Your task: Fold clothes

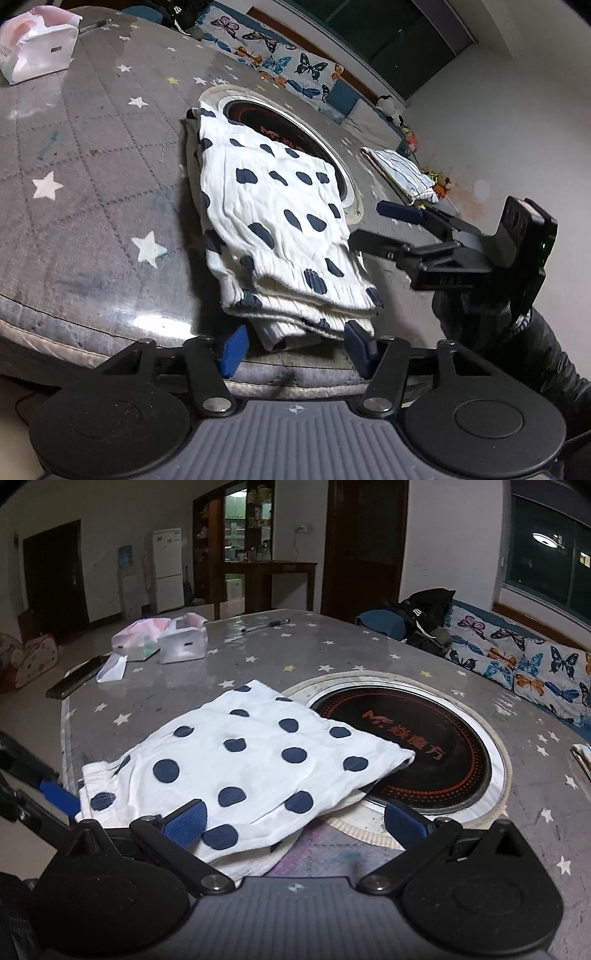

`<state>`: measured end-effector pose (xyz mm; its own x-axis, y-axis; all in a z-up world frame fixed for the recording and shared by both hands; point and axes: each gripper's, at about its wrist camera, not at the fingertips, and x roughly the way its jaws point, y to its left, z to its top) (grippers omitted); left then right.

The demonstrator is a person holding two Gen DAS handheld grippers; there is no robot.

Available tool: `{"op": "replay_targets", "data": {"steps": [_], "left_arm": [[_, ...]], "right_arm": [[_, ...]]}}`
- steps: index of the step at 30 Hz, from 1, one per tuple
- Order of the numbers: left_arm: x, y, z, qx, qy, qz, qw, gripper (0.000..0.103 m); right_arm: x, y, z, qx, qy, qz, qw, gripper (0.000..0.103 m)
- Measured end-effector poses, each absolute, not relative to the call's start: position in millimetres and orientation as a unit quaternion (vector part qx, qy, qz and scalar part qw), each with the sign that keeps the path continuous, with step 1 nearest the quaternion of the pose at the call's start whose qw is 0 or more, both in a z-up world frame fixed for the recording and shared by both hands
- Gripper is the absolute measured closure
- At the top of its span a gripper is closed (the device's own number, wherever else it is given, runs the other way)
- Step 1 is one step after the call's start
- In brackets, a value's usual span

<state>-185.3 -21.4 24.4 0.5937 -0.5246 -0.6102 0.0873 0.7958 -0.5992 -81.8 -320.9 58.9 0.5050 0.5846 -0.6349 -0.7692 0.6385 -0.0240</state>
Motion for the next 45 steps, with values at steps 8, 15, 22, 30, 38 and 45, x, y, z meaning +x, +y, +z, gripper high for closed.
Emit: {"op": "replay_targets", "data": {"steps": [8, 15, 22, 30, 38, 45], "left_arm": [[-184.4, -18.8, 21.8, -0.264, 0.418, -0.172, 0.852, 0.066], [-184.2, -11.5, 23.7, -0.263, 0.414, -0.164, 0.856, 0.081], [-175.8, 9.8, 27.1, -0.255, 0.4, -0.132, 0.87, 0.085], [-146.5, 44.3, 29.6, -0.247, 0.383, -0.086, 0.886, 0.087], [-107.4, 73.2, 26.2, -0.254, 0.377, -0.066, 0.888, 0.088], [-96.5, 87.7, 26.2, -0.269, 0.375, -0.061, 0.885, 0.087]], "right_arm": [[-78.9, -317.6, 56.7, -0.139, 0.307, 0.4, 0.852, 0.0], [-83.0, -312.8, 58.8, -0.145, 0.301, 0.41, 0.849, 0.0], [-90.1, -307.1, 60.2, -0.157, 0.293, 0.421, 0.844, 0.0], [-102.8, -289.8, 59.6, -0.19, 0.277, 0.449, 0.828, 0.0], [-129.2, -248.4, 55.2, -0.287, 0.221, 0.495, 0.79, 0.0], [-151.0, -200.7, 39.6, -0.402, 0.163, 0.506, 0.746, 0.009]]}}
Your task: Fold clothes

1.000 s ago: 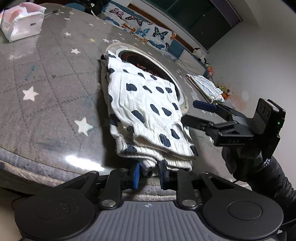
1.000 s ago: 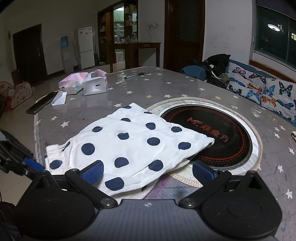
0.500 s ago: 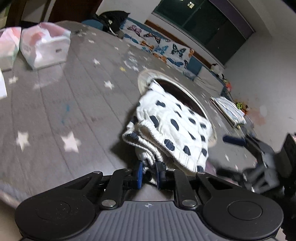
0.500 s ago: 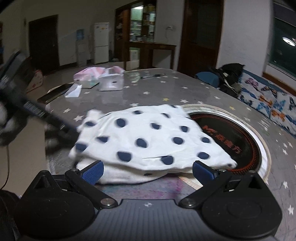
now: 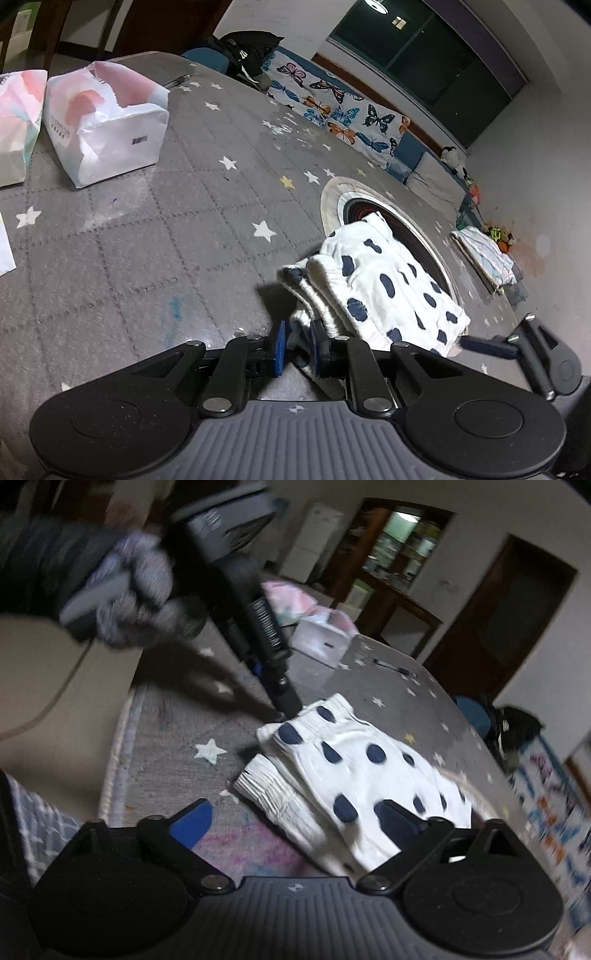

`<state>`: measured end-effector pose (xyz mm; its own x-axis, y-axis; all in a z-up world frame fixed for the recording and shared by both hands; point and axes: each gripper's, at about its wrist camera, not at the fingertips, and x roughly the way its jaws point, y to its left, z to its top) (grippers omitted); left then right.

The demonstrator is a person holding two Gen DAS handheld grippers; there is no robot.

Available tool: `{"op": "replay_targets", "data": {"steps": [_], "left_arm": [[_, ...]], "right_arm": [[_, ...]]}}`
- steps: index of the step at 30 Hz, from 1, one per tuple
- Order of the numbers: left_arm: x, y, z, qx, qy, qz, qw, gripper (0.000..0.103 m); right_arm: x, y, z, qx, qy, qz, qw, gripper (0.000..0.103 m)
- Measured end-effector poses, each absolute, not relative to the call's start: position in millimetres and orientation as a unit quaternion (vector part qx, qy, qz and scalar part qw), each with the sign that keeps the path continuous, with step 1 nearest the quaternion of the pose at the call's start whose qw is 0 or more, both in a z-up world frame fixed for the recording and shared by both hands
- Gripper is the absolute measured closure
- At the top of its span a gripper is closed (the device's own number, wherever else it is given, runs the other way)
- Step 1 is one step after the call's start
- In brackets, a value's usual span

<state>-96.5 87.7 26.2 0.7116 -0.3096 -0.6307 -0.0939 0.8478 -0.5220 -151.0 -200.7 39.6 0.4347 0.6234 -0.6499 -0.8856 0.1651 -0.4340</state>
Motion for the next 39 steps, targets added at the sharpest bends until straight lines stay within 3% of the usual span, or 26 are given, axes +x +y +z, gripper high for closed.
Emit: {"op": "replay_targets", "data": {"steps": [3, 4, 5, 7, 9, 11, 14, 22, 34, 37, 39], "left_arm": [[-104.3, 90.5, 29.0, -0.277, 0.37, -0.058, 0.885, 0.078], [-107.8, 91.1, 30.0, -0.282, 0.367, -0.057, 0.884, 0.071], [-111.4, 91.6, 30.9, -0.287, 0.365, -0.056, 0.884, 0.061], [-119.5, 91.2, 32.0, -0.303, 0.36, -0.06, 0.881, 0.055], [-127.5, 88.3, 31.4, -0.324, 0.357, -0.061, 0.874, 0.047], [-133.4, 82.9, 29.0, -0.354, 0.354, -0.061, 0.863, 0.035], [-140.6, 73.9, 24.6, -0.4, 0.351, -0.061, 0.844, 0.026], [-143.9, 60.0, 6.2, -0.535, 0.319, -0.06, 0.78, 0.009], [-108.1, 54.5, -12.0, -0.617, 0.273, -0.054, 0.736, 0.006], [-101.7, 55.5, -13.9, -0.621, 0.274, -0.052, 0.733, 0.008], [-98.5, 56.6, -17.3, -0.622, 0.277, -0.048, 0.731, 0.018]], "right_arm": [[-151.6, -188.7, 33.2, -0.432, 0.152, 0.511, 0.727, 0.017], [-151.3, -185.5, 31.4, -0.44, 0.148, 0.514, 0.721, 0.021], [-151.5, -182.5, 29.5, -0.448, 0.146, 0.513, 0.717, 0.027], [-151.4, -176.8, 25.9, -0.464, 0.142, 0.512, 0.709, 0.04], [-150.2, -174.9, 23.8, -0.469, 0.14, 0.514, 0.705, 0.044], [-150.8, -174.2, 23.3, -0.467, 0.137, 0.519, 0.703, 0.058], [-149.2, -175.1, 24.6, -0.452, 0.137, 0.521, 0.711, 0.069], [-137.4, -186.6, 44.7, -0.38, 0.149, 0.517, 0.753, 0.081], [-135.1, -200.1, 53.0, -0.333, 0.162, 0.511, 0.775, 0.085], [-134.3, -203.3, 53.5, -0.321, 0.165, 0.512, 0.779, 0.086], [-134.6, -203.9, 52.9, -0.319, 0.166, 0.515, 0.779, 0.086]]}}
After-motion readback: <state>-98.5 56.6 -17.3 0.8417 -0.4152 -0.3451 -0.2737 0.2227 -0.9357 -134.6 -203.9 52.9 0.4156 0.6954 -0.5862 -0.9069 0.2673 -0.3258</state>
